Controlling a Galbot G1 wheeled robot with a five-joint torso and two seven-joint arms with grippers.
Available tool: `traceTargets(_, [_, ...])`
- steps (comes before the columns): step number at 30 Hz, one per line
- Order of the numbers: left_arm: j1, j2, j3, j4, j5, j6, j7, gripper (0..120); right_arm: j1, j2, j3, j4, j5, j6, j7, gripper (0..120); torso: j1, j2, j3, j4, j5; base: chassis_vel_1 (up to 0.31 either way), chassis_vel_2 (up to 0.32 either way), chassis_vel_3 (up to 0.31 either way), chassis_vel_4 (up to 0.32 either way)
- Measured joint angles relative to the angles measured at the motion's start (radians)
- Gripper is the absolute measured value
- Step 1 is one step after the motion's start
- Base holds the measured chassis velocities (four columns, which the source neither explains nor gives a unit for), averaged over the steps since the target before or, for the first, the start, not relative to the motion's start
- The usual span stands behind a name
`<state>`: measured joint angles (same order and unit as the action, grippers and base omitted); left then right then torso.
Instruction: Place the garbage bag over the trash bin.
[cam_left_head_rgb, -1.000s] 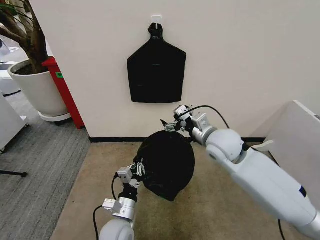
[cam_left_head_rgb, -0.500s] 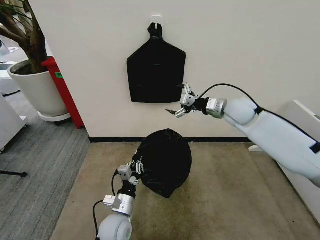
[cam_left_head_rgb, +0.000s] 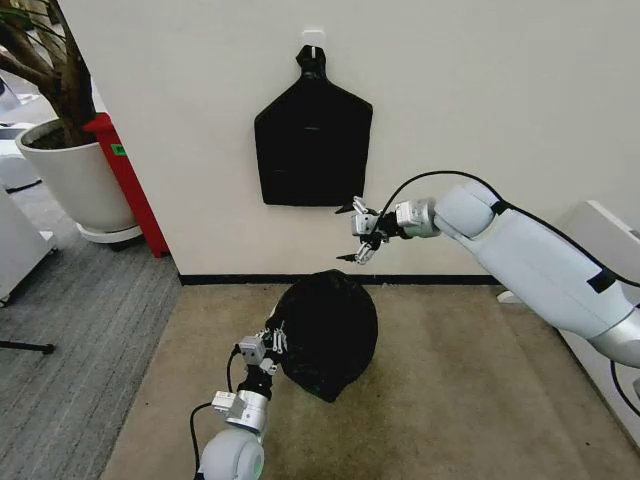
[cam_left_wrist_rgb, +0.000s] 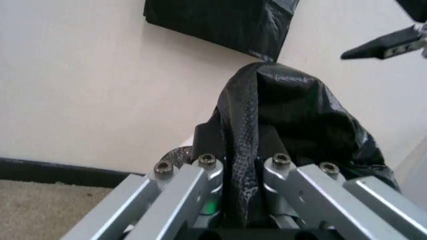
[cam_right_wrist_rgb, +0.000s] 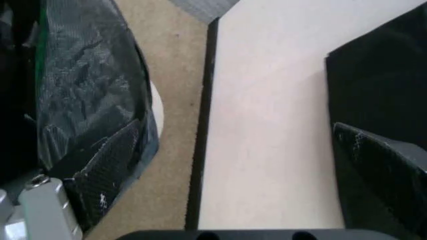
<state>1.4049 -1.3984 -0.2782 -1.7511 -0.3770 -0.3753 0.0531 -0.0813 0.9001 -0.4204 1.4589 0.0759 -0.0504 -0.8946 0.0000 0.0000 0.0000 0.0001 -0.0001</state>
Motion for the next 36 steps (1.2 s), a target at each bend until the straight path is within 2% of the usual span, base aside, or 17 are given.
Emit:
traceTargets(10, [0.011, 0.002, 0.003, -0.025, 0.002, 0.000, 0.000, 5, -0.015, 0.026, 0.000, -0.080, -0.082, 0.053, -0.050, 100, 0.000, 0.000, 0.000, 0.0000, 0.0001, 0.000, 0.000, 0.000, 0.000])
traceTargets(23, [0.030, -0.006, 0.015, -0.050, 0.012, -0.002, 0.004, 5, -0.005, 0.030, -0.009, -0.094, -0.105, 0.064, -0.059, 100, 0.000, 0.000, 0.000, -0.0002, 0.0000, 0.000, 0.000, 0.000, 0.000])
traceTargets(36, [0.061, -0.022, 0.030, -0.104, 0.031, -0.003, 0.013, 5, 0.004, 0.113, -0.023, -0.154, -0.138, 0.080, -0.054, 100, 0.000, 0.000, 0.000, 0.0000, -0.0001, 0.000, 0.000, 0.000, 0.000])
